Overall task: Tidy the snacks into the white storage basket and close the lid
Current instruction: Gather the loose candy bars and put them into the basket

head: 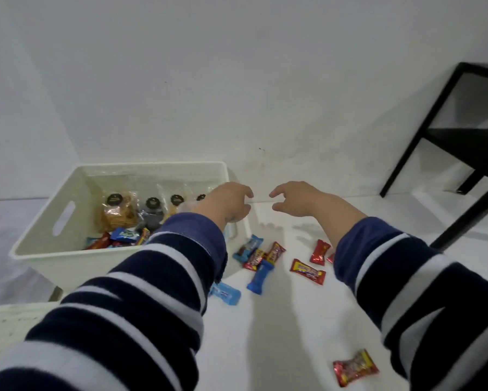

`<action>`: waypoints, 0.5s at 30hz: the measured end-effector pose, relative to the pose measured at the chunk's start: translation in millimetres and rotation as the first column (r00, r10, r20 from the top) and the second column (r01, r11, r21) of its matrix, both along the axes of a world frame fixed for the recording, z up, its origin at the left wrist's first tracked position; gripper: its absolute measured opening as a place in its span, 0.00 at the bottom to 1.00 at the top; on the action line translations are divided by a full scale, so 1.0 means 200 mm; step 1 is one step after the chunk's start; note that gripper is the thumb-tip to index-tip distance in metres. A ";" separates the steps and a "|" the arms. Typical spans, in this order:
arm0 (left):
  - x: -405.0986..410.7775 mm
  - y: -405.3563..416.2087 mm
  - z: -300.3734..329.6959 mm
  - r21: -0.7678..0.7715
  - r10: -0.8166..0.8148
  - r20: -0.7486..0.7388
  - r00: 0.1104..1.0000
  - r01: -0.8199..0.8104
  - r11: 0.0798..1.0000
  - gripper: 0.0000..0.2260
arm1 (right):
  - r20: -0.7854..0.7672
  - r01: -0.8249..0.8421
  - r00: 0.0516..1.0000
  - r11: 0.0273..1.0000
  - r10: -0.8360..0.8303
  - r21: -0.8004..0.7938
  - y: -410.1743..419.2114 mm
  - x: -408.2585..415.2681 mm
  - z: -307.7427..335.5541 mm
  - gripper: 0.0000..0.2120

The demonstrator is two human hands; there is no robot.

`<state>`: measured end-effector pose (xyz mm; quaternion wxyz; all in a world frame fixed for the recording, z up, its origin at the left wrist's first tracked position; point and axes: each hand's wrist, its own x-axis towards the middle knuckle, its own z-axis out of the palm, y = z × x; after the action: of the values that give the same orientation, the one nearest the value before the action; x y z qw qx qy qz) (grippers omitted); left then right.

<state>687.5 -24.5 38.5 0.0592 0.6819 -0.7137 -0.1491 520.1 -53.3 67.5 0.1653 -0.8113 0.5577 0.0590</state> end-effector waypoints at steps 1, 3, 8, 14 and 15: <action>-0.07 -0.01 -0.01 -0.009 -0.002 -0.007 1.000 0.002 1.000 0.17 | 0.000 0.004 1.000 1.000 -0.004 0.011 -0.01 -0.06 -0.02 0.20; -0.19 -0.02 -0.04 -0.044 -0.005 -0.028 1.000 0.004 0.999 0.16 | 0.008 0.007 1.000 1.000 -0.007 0.028 -0.05 -0.18 -0.07 0.20; -0.39 -0.07 -0.28 -0.040 0.018 -0.101 0.995 -0.022 0.999 0.14 | 0.007 -0.003 1.000 0.994 0.002 0.110 -0.14 -0.41 -0.33 0.20; -0.41 0.03 -0.75 0.075 0.164 0.012 0.986 -0.164 0.984 0.21 | -0.103 0.107 0.991 0.979 -0.090 0.175 -0.16 -0.63 -0.78 0.25; -0.40 0.05 -0.82 0.085 0.176 0.050 0.983 -0.180 0.980 0.22 | -0.134 0.113 0.987 0.979 -0.091 0.170 -0.15 -0.66 -0.84 0.27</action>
<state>607.6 -13.8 -126.3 0.0269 0.7480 -0.6435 -0.1603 388.8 -83.9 -100.5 0.2039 -0.7583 0.6006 0.1507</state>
